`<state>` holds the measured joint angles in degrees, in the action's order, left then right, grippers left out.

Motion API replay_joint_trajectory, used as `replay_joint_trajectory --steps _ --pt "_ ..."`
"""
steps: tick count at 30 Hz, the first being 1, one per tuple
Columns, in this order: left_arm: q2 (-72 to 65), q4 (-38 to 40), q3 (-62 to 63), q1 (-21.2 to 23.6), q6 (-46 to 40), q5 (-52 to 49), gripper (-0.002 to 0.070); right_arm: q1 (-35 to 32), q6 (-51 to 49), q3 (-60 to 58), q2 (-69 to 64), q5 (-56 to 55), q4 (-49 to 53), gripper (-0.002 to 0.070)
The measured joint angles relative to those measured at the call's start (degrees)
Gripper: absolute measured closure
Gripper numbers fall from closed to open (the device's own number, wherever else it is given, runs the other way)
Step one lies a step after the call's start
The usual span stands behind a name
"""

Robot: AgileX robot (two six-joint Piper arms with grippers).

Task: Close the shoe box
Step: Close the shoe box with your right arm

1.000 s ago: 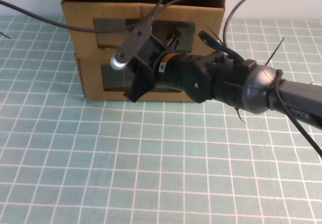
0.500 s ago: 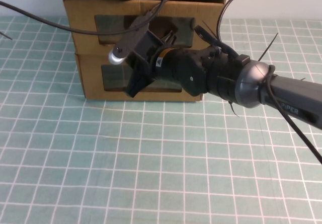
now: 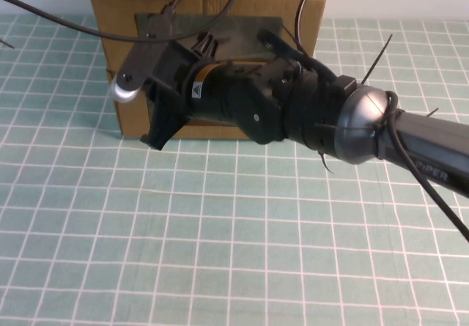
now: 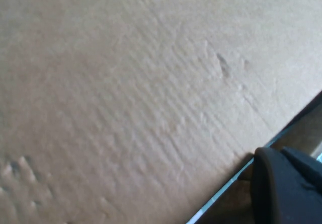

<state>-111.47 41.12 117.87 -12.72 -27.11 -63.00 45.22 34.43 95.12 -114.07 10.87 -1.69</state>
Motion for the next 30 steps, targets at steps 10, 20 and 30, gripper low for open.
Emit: replay_joint_trajectory --steps 10,20,30 --pt "1.09 -0.62 0.00 0.00 -0.13 0.01 0.0680 -0.30 -4.32 -5.07 4.93 -0.26 0.13 0.0690" --pt "3.43 1.95 0.00 0.00 -2.05 0.39 0.0680 -1.91 -8.81 -5.30 5.82 -2.41 0.42 0.0690" --pt "2.00 -3.22 0.00 0.11 -2.61 5.44 0.0680 -6.91 -8.95 -5.30 5.82 -2.26 0.57 0.0690"
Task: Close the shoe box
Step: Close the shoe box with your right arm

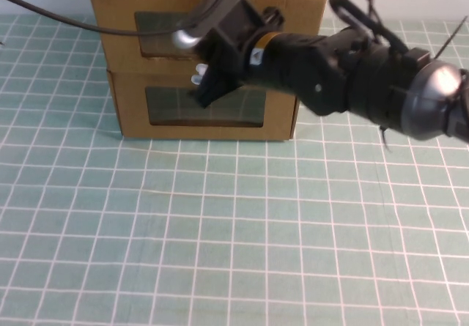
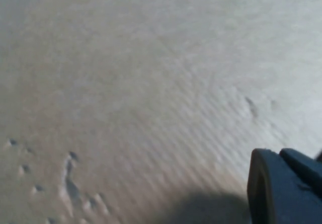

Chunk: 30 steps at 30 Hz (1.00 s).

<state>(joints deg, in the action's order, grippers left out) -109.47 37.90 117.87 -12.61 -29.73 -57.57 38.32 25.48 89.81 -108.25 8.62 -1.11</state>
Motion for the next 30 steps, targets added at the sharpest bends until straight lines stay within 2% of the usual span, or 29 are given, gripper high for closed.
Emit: replay_joint_trajectory --steps 9,19,24,30 --pt "-1.50 0.54 0.00 0.00 0.00 2.07 0.0680 -5.01 -0.03 0.00 -0.10 -4.72 -3.02 0.0690" --pt "-1.50 0.54 0.00 0.00 -0.09 2.07 0.0680 -5.26 -0.03 0.00 -0.56 -3.90 -4.46 0.0690" --pt "-0.52 0.25 0.00 0.63 -0.09 1.45 0.0680 -5.26 1.98 0.00 1.51 1.40 -4.46 0.0690" --pt "3.80 0.02 0.00 1.80 -0.09 0.49 0.0680 -5.26 6.56 0.00 7.05 14.12 -4.46 0.0690"
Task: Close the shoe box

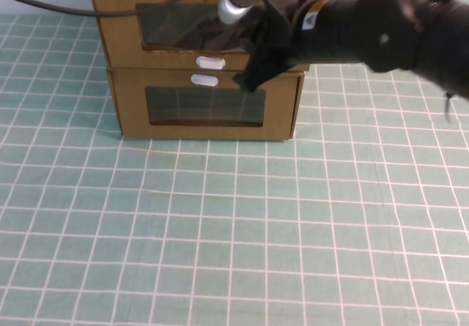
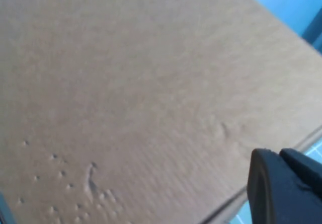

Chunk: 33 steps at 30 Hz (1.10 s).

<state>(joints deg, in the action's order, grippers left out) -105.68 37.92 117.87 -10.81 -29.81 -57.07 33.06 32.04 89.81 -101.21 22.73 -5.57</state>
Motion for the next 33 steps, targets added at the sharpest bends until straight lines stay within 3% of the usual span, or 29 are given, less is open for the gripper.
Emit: replay_joint_trajectory --steps 13,19,28,33 --pt "13.98 0.00 0.00 0.37 0.50 -10.70 0.0680 0.10 0.20 0.00 17.71 20.97 -0.09 0.0690" --pt "23.20 0.00 -3.31 0.37 0.89 -13.35 0.0680 -1.99 -9.57 0.00 24.89 27.01 1.59 0.0690" --pt "44.08 -0.25 -26.84 0.37 0.28 -10.03 0.0680 -5.67 -28.86 -15.93 44.76 20.46 6.49 0.0690" --pt "59.36 -2.47 -44.64 0.37 -0.35 -3.81 0.0680 -5.71 -32.04 -31.58 59.68 15.00 9.21 0.0690"
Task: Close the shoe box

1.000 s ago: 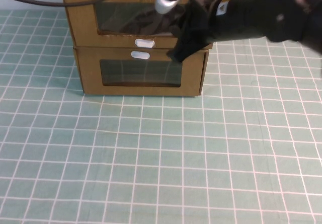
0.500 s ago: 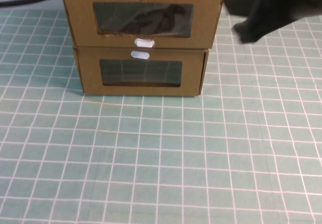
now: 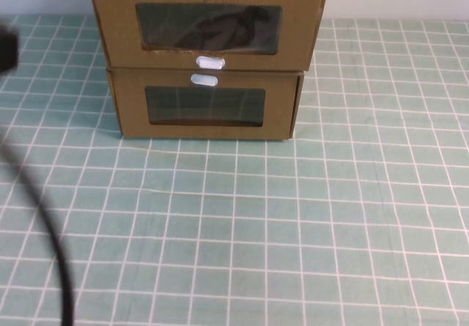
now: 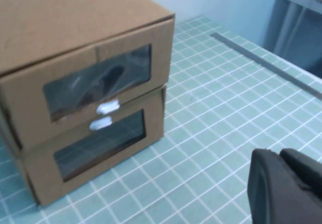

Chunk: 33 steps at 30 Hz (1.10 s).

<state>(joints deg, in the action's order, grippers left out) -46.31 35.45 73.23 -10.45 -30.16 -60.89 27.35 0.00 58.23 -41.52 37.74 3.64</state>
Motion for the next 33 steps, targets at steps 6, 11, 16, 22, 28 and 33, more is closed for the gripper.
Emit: replay_joint_trajectory --steps 6,11,16,22,28,33 --pt "19.43 -1.64 -20.12 0.14 0.00 9.57 0.0680 0.00 -0.39 -18.78 16.87 -4.99 0.40 0.0690" --pt "31.43 -2.44 -32.67 0.13 -0.04 18.04 0.0680 0.00 -0.39 -31.24 26.86 -12.76 0.50 0.0690" --pt "36.48 -2.68 -41.35 0.13 -0.04 23.31 0.0680 0.00 -0.39 -38.26 31.35 -16.50 0.50 0.0690" --pt "36.77 -2.68 -46.99 0.13 -0.04 28.36 0.0680 0.00 -0.39 -42.79 31.59 -17.40 0.50 0.0690" --pt "36.77 -2.68 -49.95 0.13 -0.04 28.97 0.0680 0.00 -0.39 -46.23 31.59 -17.05 0.50 0.0690" --pt "36.77 -2.68 -50.76 0.13 -0.04 28.60 0.0680 0.00 -0.39 -48.69 31.59 -17.02 0.50 0.0690"
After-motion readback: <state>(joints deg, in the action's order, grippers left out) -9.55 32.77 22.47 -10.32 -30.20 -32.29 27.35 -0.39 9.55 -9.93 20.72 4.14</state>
